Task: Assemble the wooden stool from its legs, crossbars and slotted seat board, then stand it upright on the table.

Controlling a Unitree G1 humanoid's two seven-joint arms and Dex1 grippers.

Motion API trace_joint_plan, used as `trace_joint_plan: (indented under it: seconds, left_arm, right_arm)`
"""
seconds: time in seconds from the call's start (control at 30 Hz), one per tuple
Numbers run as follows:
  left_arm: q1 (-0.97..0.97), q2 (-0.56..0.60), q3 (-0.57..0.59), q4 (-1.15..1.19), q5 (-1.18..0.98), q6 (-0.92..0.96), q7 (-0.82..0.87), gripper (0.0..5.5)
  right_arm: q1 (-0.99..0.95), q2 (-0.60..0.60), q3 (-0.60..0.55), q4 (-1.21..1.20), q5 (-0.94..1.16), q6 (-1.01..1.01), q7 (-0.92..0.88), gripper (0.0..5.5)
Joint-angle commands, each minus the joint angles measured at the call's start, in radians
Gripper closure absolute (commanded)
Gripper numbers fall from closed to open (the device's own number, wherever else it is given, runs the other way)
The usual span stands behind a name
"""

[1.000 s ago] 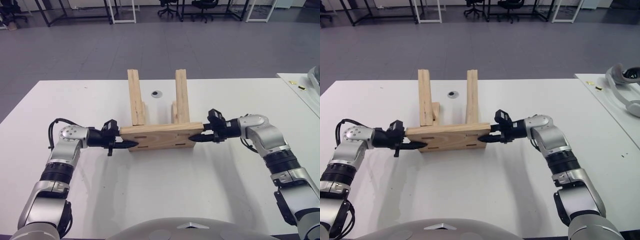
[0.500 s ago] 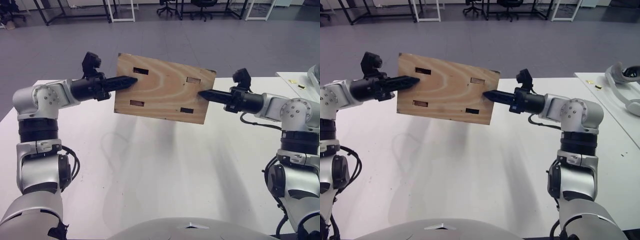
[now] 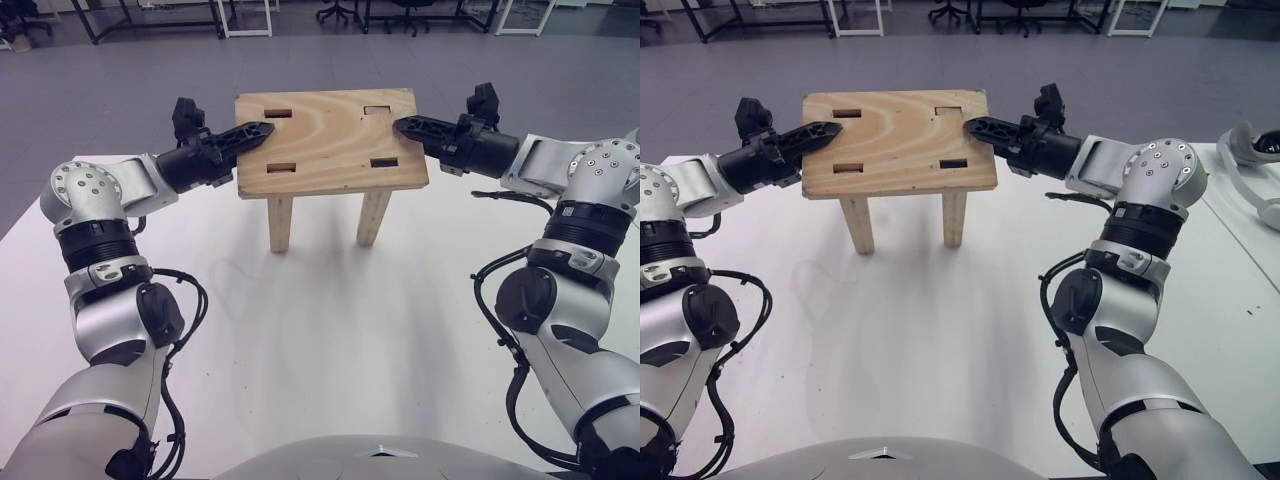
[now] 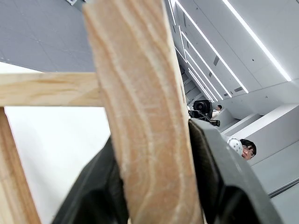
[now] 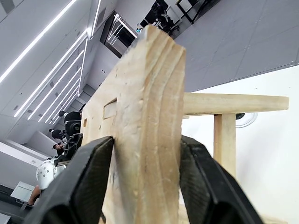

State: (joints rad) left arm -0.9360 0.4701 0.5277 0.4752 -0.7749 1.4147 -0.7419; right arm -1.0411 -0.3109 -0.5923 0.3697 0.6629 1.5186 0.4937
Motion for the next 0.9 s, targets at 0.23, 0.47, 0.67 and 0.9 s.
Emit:
trace_joint_plan:
  seconds: [0.23, 0.47, 0.67, 0.9]
  left_arm:
    - [-0.118, -0.088, -0.081, 0.262, 0.236, -0.053, 0.470, 3.85]
    - [-0.099, -0.099, -0.028, 0.463, 0.227, -0.161, 0.636, 3.85]
    - [-0.097, -0.114, 0.012, 0.606, 0.191, -0.294, 0.707, 3.85]
    - [-0.085, -0.097, -0.049, 0.654, 0.169, -0.364, 0.679, 2.69]
  right_arm:
    - [-0.001, 0.101, 0.098, 0.304, -0.241, -0.214, -0.417, 3.40]
    - [0.014, 0.080, 0.037, 0.509, -0.218, -0.277, -0.575, 3.40]
    - [-0.015, 0.091, -0.040, 0.637, -0.130, -0.385, -0.698, 3.40]
    - [0.002, 0.080, -0.011, 0.622, -0.082, -0.418, -0.647, 2.60]
